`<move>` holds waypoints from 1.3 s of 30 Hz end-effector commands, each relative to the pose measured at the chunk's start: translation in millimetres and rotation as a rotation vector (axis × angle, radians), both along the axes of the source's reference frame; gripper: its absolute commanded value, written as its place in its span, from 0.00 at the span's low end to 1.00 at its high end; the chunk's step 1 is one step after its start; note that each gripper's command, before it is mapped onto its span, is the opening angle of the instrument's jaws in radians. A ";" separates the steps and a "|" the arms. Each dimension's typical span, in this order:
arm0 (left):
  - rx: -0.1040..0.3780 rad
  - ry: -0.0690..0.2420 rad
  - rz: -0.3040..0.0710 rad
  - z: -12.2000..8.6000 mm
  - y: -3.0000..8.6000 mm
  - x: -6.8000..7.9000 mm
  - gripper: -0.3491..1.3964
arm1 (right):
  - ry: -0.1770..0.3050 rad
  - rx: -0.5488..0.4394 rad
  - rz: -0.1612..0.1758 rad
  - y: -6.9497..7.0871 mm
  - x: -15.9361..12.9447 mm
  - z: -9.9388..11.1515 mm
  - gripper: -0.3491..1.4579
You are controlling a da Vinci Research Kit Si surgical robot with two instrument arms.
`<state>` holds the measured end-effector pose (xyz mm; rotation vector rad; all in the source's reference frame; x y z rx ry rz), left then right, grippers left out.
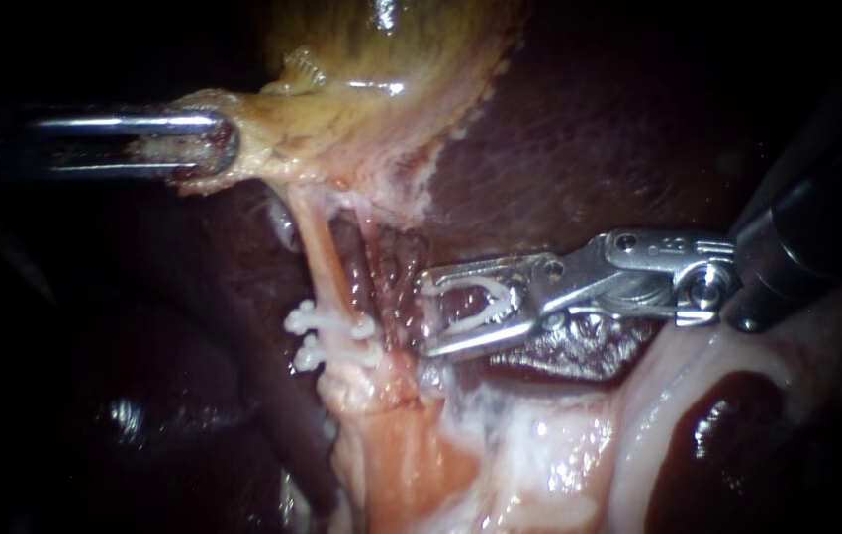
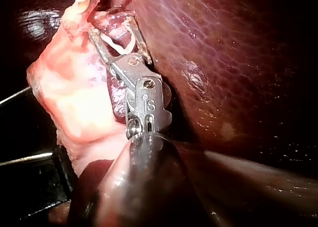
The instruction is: Clipping third clip left tube
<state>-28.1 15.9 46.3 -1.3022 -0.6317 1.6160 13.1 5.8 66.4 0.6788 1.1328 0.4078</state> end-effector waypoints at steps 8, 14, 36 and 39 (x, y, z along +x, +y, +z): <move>-0.001 -0.001 0.001 0.6 0.1 0.1 0.00 | 0.005 0.012 0.012 0.4 -0.7 -4.0 0.46; -0.002 0.001 0.000 0.8 0.2 0.2 0.00 | 0.015 0.027 0.018 0.9 -0.4 -7.3 0.46; -0.002 0.002 -0.003 1.2 0.4 0.3 0.00 | 0.058 0.049 0.042 0.9 2.8 -11.7 0.46; -0.003 0.002 -0.003 1.2 0.4 0.3 0.00 | 0.065 0.051 0.042 0.9 3.5 -11.7 0.46</move>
